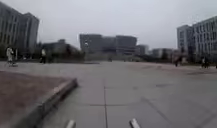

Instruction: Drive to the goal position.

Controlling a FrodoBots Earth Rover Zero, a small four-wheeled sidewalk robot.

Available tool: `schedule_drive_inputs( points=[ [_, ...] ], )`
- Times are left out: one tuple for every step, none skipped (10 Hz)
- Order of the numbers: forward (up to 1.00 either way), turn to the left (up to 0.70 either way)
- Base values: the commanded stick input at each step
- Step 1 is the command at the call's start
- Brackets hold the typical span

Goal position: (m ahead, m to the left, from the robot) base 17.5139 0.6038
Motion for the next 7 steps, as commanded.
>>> schedule_drive_inputs(
  points=[
    [0.7,-0.02],
    [0.7,-0.02],
    [0.7,-0.02],
    [0.7,-0.02],
    [0.7,-0.02],
    [0.7,-0.02],
    [0.7,-0.02]
  ],
)
